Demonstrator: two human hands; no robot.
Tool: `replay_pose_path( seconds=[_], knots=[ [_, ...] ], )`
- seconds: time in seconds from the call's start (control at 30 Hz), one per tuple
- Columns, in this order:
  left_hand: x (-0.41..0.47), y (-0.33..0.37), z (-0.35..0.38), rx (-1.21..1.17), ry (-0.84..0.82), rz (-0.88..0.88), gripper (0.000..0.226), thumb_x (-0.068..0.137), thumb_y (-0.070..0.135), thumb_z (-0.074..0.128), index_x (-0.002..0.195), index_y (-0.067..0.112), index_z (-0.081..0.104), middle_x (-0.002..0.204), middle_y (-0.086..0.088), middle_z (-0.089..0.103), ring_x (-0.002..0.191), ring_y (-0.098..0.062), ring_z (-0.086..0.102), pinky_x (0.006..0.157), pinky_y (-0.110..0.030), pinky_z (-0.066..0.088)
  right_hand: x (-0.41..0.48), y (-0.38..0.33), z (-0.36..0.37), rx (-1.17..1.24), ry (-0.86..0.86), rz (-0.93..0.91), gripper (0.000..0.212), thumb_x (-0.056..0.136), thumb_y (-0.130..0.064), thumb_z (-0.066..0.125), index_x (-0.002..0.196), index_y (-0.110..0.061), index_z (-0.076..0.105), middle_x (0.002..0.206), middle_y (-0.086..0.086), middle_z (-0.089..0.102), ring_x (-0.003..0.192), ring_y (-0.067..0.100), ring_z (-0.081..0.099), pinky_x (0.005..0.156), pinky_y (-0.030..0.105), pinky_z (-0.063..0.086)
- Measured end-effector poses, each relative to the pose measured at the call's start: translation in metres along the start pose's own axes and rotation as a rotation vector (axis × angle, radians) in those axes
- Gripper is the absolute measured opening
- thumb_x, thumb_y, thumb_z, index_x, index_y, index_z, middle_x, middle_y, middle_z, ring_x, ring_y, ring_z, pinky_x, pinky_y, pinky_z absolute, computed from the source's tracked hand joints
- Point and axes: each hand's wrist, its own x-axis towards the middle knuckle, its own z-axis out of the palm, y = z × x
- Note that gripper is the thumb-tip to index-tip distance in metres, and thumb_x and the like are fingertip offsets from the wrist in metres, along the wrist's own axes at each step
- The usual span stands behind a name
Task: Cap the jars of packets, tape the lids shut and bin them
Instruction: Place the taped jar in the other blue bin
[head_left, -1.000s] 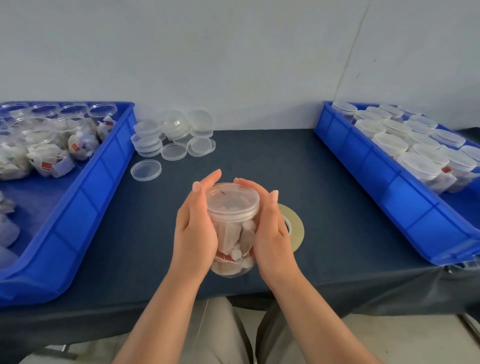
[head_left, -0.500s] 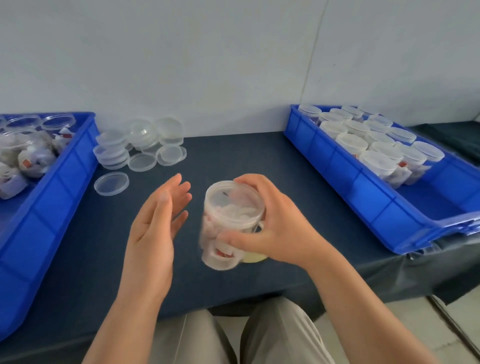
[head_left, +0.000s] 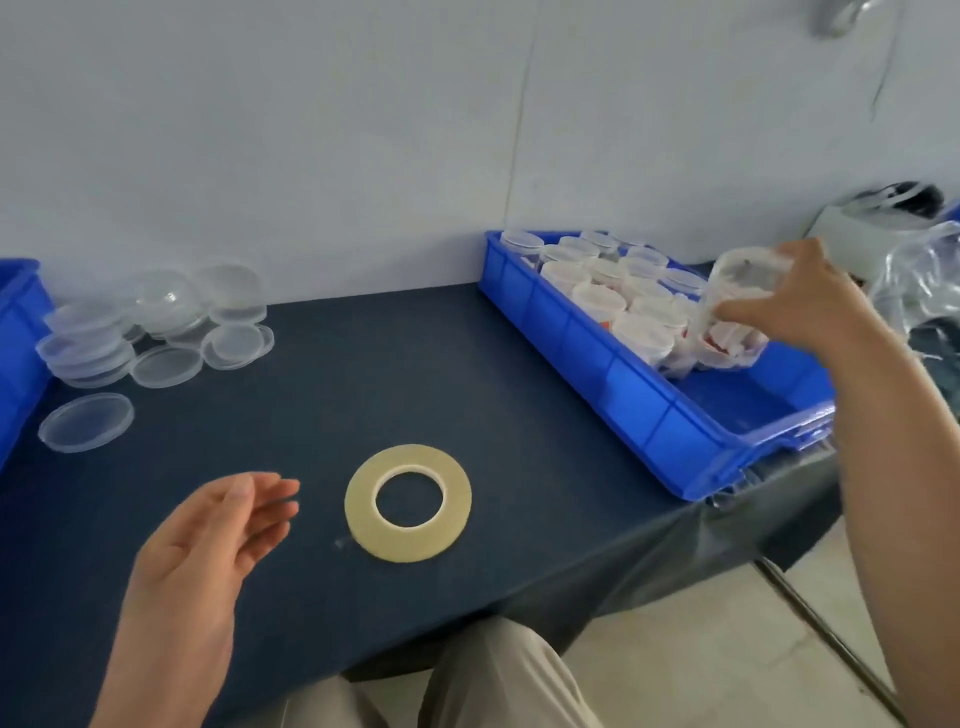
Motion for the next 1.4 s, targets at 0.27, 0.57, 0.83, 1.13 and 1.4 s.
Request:
replay_pose_path(
  seconds=[0.27,0.57,0.83,1.13,1.4],
  knots=[
    [0.001,-0.005,0.009,0.049,-0.015,-0.03,0.037,0.109,0.016,0.052,0.088,0.023,0.082,0.1,-0.01,0.08,0.089,-0.018,0.078,0.081,-0.029,0.065,0.024,0.046,0.06,-0.075,-0.364,0.107,0.106,0.071,-0.043,0.096,0.158,-0.03,0.037,0.155,0.012,0.047,0.135,0.036,0.049,0.106,0.051,0.046],
    [0.002,-0.01,0.011,0.082,-0.011,-0.066,0.03,0.106,0.021,0.055,0.093,0.02,0.081,0.104,-0.013,0.08,0.091,-0.02,0.078,0.08,-0.028,0.065,0.04,0.059,0.094,-0.118,-0.351,0.213,0.112,0.078,-0.035,0.093,0.16,-0.013,0.02,0.103,0.007,0.059,0.081,0.023,0.055,0.068,0.038,0.042],
    [0.001,-0.017,0.01,0.092,-0.003,-0.098,0.034,0.109,0.015,0.052,0.09,0.017,0.081,0.101,-0.014,0.08,0.087,-0.019,0.079,0.077,-0.028,0.065,0.048,0.055,0.107,-0.076,-0.344,0.207,0.122,0.079,-0.038,0.093,0.165,-0.017,0.009,0.121,0.01,0.057,0.102,0.032,0.06,0.08,0.044,0.047],
    [-0.006,-0.021,0.002,0.143,-0.007,-0.134,0.035,0.108,0.015,0.053,0.091,0.022,0.083,0.098,-0.012,0.081,0.085,-0.019,0.079,0.073,-0.027,0.065,-0.003,-0.013,0.063,-0.003,0.057,-0.193,0.069,0.098,-0.047,0.068,0.156,-0.027,0.039,0.145,0.008,0.059,0.119,0.029,0.062,0.085,0.043,0.051],
    [-0.028,-0.018,-0.012,0.333,-0.026,-0.136,0.035,0.107,0.036,0.058,0.081,0.02,0.075,0.058,-0.003,0.048,0.047,-0.009,0.038,0.042,-0.018,0.032,-0.167,-0.132,0.116,0.571,-0.176,-0.669,0.037,0.106,-0.036,0.055,0.072,-0.021,0.053,0.068,-0.007,0.057,0.061,0.011,0.051,0.057,0.026,0.04]
  ],
)
